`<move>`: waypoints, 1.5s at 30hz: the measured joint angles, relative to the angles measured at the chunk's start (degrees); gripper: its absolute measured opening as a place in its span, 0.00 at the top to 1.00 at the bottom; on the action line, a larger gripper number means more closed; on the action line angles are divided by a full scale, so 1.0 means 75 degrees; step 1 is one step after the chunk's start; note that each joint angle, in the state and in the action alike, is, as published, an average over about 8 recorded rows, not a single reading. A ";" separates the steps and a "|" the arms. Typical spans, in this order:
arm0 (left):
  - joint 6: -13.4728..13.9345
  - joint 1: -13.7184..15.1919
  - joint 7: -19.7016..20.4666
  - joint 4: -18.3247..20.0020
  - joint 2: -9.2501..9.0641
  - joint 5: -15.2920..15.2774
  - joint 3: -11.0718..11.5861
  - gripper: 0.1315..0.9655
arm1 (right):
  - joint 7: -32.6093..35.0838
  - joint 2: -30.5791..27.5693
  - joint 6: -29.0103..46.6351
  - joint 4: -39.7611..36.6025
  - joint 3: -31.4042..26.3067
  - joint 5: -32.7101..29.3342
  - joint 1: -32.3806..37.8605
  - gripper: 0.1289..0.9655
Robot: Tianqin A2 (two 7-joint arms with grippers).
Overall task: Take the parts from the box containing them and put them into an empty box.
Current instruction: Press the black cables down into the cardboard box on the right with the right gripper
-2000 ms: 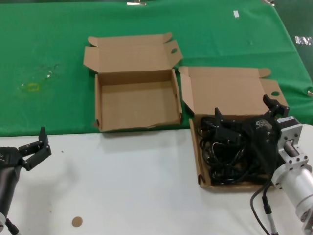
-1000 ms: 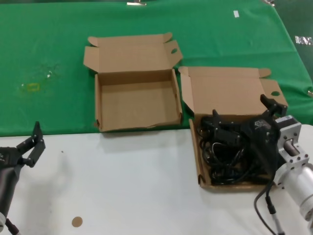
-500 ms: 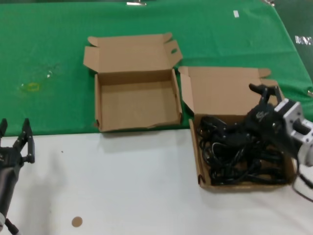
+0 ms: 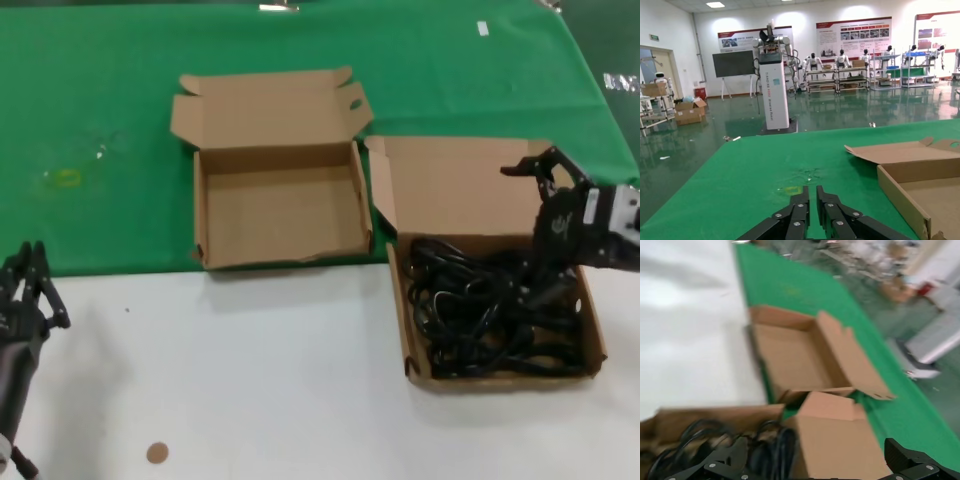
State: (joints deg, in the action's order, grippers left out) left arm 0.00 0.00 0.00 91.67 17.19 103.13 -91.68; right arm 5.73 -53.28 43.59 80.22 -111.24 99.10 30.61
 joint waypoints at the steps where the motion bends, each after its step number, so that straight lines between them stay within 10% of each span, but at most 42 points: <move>1: 0.0000 0.0000 0.0000 0.0000 0.0000 0.0000 0.0000 0.91 | 0.0143 -0.0026 0.0265 -0.0078 -0.0050 -0.0068 0.0146 0.00; 30: 0.0000 0.0000 0.0007 0.0000 0.0000 -0.0001 0.0000 0.98 | 0.2118 0.0586 0.2853 -0.1645 -0.0874 -0.1730 0.1733 0.01; 45: 0.0000 0.0000 0.0004 0.0000 0.0000 -0.0004 0.0000 0.98 | 0.2330 0.0858 0.2853 -0.2034 -0.0859 -0.1986 0.1837 0.23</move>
State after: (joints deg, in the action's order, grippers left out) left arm 0.00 0.00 0.04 91.67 17.19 103.10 -91.68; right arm 23.21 -46.85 64.98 64.97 -117.68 84.20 44.39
